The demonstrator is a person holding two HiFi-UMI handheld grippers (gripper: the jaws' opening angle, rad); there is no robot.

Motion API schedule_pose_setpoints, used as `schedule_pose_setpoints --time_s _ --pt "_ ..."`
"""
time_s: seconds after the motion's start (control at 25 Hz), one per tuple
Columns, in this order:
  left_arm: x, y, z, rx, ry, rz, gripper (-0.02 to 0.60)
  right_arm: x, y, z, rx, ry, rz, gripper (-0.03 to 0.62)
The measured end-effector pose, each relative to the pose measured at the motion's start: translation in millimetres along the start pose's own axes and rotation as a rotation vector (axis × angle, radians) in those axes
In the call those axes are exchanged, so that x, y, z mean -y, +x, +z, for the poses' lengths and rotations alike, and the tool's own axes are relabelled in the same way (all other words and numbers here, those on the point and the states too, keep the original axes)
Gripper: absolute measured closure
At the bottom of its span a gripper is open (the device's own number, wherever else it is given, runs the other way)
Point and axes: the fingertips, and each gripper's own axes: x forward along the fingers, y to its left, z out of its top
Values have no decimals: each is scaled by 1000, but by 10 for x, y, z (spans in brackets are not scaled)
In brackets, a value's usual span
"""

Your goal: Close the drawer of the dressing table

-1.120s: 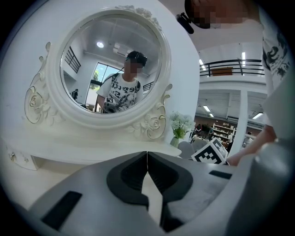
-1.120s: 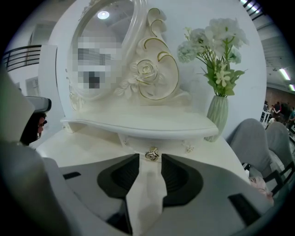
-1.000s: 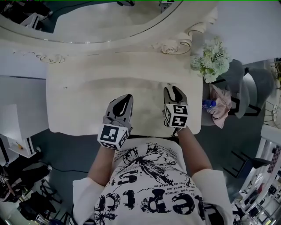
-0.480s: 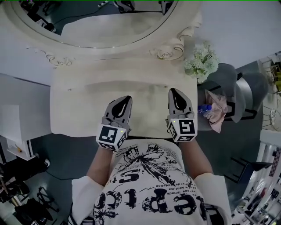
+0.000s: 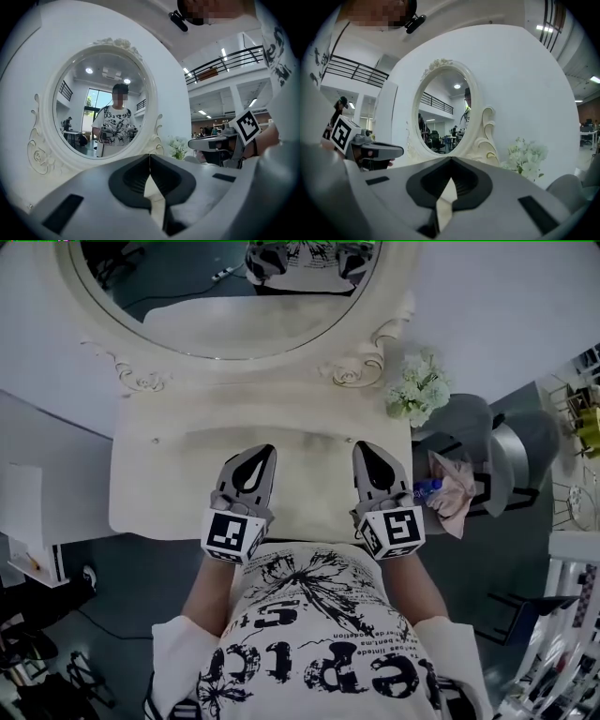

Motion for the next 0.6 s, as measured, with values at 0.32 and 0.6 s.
schedule_pose_setpoints --time_s 0.32,0.6 --pt "2 -8 47 -1 6 -4 563 -103 -2 -35 -10 -3 33 579" --pt "14 -54 65 -9 1 -1 563 -218 -40 100 17 -32 48 579"
